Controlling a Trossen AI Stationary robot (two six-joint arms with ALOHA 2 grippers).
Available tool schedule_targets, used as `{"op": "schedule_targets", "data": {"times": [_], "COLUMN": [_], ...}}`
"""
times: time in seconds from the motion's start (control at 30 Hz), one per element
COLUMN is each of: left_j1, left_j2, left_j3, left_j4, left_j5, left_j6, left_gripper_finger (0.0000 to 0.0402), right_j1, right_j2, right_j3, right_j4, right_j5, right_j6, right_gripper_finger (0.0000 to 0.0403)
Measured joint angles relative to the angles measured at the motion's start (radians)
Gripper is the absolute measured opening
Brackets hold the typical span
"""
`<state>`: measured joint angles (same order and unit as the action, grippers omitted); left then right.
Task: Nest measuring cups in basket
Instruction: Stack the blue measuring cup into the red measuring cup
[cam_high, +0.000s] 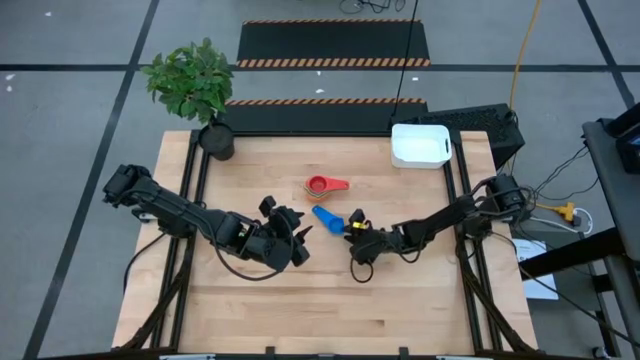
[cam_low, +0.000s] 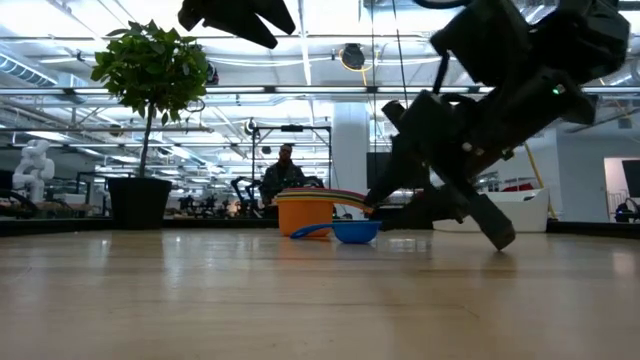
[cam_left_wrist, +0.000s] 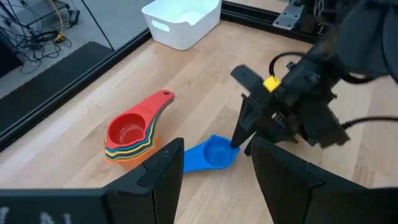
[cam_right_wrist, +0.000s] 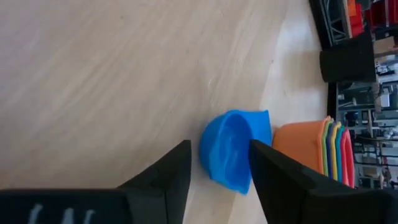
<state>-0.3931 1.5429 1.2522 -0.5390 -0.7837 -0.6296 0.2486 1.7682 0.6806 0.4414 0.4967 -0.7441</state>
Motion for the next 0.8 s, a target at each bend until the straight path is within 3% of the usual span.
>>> {"op": "schedule_targets", "data": {"times": [0.27,0.5,0.8], "left_j1": [0.0,0.0,0.0], "left_j2": [0.0,0.0,0.0], "left_j3": [0.0,0.0,0.0], "left_j4": [-0.003,-0.004,-0.003], "left_j5": [0.0,0.0,0.0], "left_j6": [0.0,0.001,0.001], "left_gripper_finger": [0.0191,0.0191,0.0191], "right_j1": [0.015,0.015,0.003], "right_j2": [0.076,0.079,0.079], "right_j3": [0.177,0.186,0.185], "right_j4": [-0.319,-0.328,-0.328], "right_j5": [0.061,0.137,0.127], "right_j6": [0.051,0.076,0.089], "right_gripper_finger": [0.0156,0.0156,0.0153]}}
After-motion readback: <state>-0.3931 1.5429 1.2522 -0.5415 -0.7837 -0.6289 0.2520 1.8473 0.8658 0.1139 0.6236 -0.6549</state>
